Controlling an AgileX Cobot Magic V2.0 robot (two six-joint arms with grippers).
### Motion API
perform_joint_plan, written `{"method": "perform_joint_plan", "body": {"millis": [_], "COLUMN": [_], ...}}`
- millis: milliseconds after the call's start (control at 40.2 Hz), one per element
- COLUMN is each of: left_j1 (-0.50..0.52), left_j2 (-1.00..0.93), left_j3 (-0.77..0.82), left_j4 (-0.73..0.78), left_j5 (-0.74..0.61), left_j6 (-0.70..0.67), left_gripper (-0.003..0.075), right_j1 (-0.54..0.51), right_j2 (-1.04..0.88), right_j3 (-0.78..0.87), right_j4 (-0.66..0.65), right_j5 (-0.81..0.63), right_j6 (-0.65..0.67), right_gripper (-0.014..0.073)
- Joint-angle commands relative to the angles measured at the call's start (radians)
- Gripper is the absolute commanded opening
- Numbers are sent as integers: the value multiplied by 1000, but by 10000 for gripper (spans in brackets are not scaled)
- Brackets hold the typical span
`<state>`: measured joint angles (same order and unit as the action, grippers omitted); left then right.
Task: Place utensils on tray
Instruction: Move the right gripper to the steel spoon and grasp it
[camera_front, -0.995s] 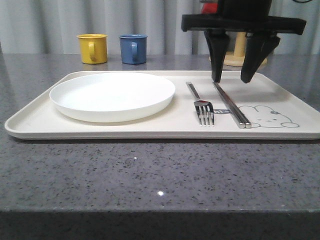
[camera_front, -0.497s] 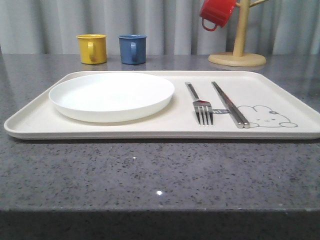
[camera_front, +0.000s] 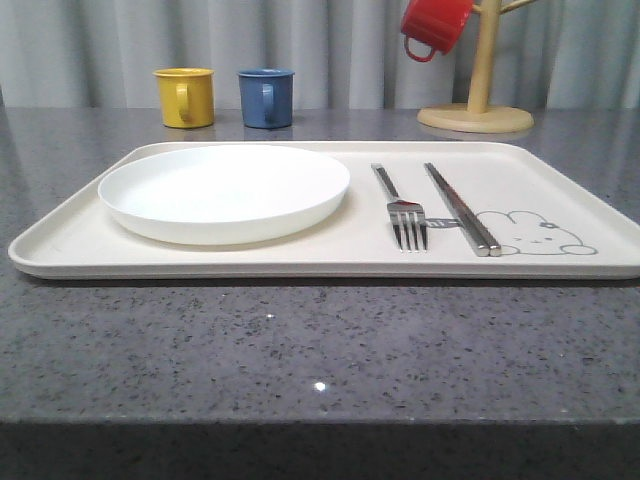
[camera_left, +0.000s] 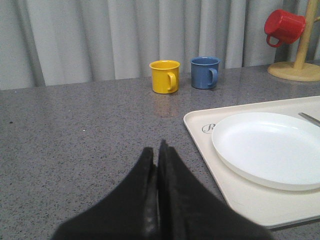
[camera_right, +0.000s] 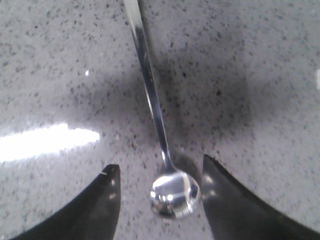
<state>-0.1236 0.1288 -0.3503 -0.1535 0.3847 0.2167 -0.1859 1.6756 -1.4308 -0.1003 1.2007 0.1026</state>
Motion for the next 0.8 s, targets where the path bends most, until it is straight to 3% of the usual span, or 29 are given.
{"method": "perform_joint_plan", "body": {"millis": [0, 473, 771], "left_j1": [-9, -9, -9], "left_j2": [10, 10, 10], "left_j3": [-28, -28, -28], "left_j4": [-15, -15, -15], "left_j5": [-84, -84, -84], "left_j6": [-5, -5, -5], "left_gripper": [-18, -18, -18], "right_j1": [-8, -8, -8], "right_j2": [-2, 83, 81], "right_j3": [-21, -25, -26], "right_j4": [-5, -9, -9], "right_j5": [-41, -66, -27], "right_j6": [-21, -22, -22], "right_gripper": [401, 387, 28]}}
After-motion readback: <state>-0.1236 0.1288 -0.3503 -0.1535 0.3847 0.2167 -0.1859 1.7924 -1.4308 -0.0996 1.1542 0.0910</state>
